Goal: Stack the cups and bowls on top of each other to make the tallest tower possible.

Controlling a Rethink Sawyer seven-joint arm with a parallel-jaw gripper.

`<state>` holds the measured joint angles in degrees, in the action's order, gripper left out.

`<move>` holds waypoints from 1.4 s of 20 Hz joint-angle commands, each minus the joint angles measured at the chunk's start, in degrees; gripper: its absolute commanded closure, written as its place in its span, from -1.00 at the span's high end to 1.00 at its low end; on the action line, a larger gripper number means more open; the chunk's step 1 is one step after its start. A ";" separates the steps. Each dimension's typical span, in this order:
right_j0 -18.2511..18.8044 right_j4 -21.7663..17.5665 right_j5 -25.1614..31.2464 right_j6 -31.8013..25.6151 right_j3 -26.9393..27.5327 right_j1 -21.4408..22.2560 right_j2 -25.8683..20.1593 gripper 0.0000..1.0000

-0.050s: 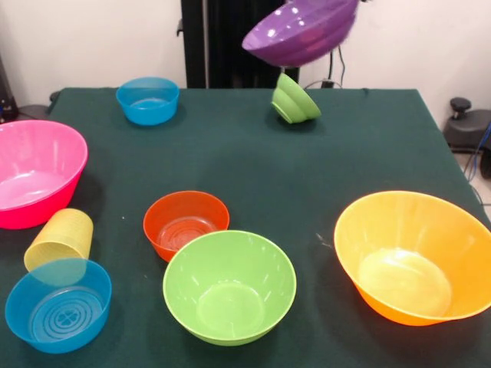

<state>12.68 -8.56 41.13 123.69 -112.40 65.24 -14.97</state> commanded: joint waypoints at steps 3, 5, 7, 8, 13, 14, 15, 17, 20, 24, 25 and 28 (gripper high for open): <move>-2.86 -5.03 3.16 2.91 17.17 -16.03 -0.52 -1.00; -3.38 -5.33 3.36 2.92 20.03 -18.40 0.08 -1.00; -3.93 -5.71 3.82 2.87 22.45 -20.32 0.73 -1.00; -4.16 -5.84 3.66 2.81 23.35 -21.08 1.03 -1.00; -4.92 -6.41 3.00 2.30 25.29 -22.68 2.13 -1.00; -5.03 -6.47 2.90 2.17 25.52 -22.89 2.32 -1.00; -5.19 -6.51 2.78 2.22 25.69 -23.03 2.53 -1.00; -5.52 -6.52 2.88 2.16 26.34 -23.43 2.90 -1.00; -5.88 -6.77 2.95 1.92 27.31 -24.00 3.36 -1.00; -6.37 -6.71 3.82 1.65 28.71 -24.50 3.84 -1.00; -6.49 -6.65 4.05 1.57 29.01 -24.57 3.95 -1.00; -7.00 -6.31 4.63 1.32 29.44 -24.41 4.50 -1.00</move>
<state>6.81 -11.98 41.17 123.69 -87.17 42.06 -11.04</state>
